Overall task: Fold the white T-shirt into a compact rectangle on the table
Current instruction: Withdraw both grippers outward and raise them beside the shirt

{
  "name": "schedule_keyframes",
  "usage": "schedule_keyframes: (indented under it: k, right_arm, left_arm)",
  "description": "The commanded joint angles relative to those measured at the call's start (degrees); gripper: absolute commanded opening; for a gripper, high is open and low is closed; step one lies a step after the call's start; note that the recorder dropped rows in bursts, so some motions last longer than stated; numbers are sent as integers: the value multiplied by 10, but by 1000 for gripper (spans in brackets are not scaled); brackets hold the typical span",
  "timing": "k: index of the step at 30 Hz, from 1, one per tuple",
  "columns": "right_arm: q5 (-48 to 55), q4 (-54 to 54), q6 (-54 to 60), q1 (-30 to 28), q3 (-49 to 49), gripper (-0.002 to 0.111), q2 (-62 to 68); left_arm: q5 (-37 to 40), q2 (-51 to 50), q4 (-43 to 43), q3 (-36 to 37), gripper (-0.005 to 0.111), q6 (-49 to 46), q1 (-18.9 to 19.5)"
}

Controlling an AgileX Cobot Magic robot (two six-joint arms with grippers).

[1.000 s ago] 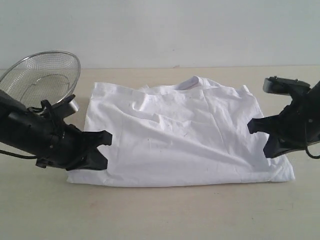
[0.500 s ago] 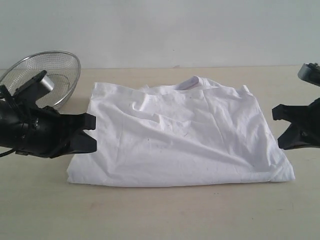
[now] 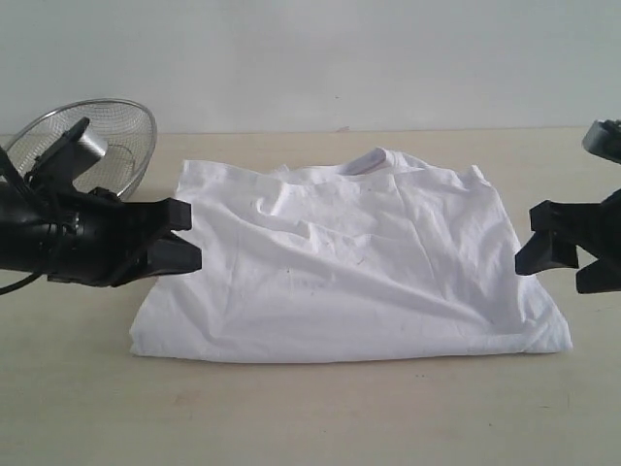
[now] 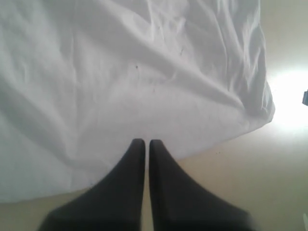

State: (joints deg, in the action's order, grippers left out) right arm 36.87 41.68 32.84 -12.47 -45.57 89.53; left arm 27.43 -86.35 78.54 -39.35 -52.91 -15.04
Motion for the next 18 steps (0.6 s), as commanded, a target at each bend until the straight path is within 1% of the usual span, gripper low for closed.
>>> schedule_keyframes:
  k: [1, 7, 9, 12, 14, 18]
  right_arm:
    - [-25, -2, 2, -3, 3, 56, -3]
    - [-56, -1, 15, -3, -5, 57, -1]
    - [-11, -1, -10, -3, -33, 57, 14]
    - [75, 4, -13, -3, -100, 57, 57]
    - [114, 1, -20, -3, -145, 57, 81]
    - [168, -10, -36, -3, -249, 57, 124]
  left_arm:
    - [16, -5, 20, -32, 4, -22, 1]
    - [42, -30, 11, -70, 4, -22, 1]
    - [45, -41, 9, -82, 4, -20, 1]
    - [46, -59, 4, -102, 4, -17, 1]
    - [46, -69, -20, -119, 4, 9, 1]
    - [77, -83, -78, -146, 4, 59, 1]
